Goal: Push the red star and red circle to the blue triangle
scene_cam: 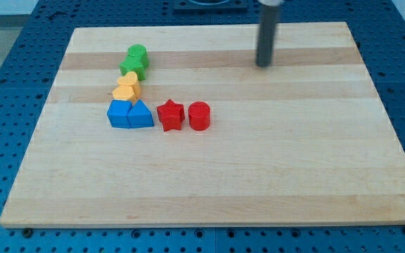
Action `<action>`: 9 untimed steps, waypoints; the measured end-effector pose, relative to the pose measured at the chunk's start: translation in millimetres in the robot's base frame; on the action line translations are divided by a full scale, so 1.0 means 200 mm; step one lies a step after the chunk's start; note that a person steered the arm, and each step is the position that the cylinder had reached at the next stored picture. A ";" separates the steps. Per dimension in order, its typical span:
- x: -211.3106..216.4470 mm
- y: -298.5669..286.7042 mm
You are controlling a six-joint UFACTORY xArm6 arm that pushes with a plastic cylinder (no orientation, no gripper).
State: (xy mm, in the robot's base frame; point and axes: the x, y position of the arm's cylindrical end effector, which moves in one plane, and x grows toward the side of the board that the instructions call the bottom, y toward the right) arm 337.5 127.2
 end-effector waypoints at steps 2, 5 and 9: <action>0.49 -0.22; 0.67 -0.31; 0.55 -0.47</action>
State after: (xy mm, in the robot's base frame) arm 447.2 33.0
